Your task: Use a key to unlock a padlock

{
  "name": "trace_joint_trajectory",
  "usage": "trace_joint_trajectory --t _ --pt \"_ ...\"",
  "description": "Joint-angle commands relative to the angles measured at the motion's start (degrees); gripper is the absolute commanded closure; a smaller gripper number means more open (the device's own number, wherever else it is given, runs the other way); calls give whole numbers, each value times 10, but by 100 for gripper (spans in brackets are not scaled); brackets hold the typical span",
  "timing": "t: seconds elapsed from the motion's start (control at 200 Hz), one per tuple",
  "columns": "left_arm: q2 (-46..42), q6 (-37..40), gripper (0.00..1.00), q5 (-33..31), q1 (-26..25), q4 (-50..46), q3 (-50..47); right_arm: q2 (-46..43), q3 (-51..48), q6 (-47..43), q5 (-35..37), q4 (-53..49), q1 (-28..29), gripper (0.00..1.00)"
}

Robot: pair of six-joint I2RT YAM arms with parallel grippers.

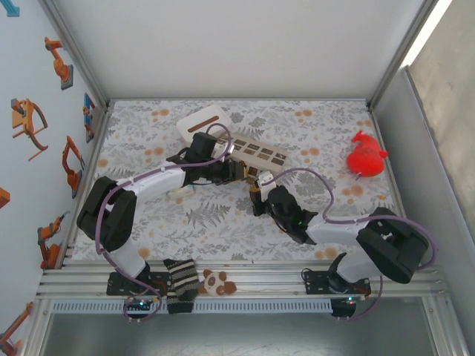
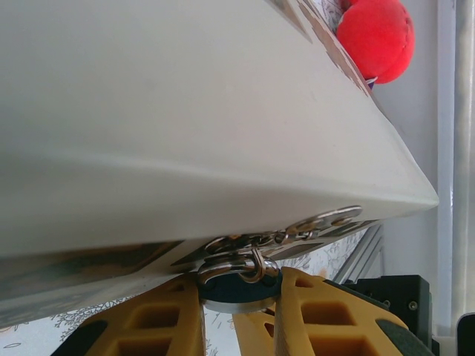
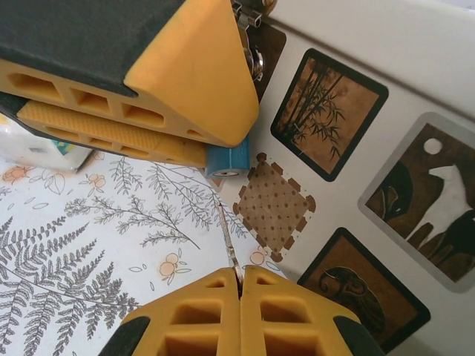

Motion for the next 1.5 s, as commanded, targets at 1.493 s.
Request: trace_joint_trajectory --t 1.493 --pt "-24 -16 78 17 -10 14 20 22 13 -32 50 98 4 100"
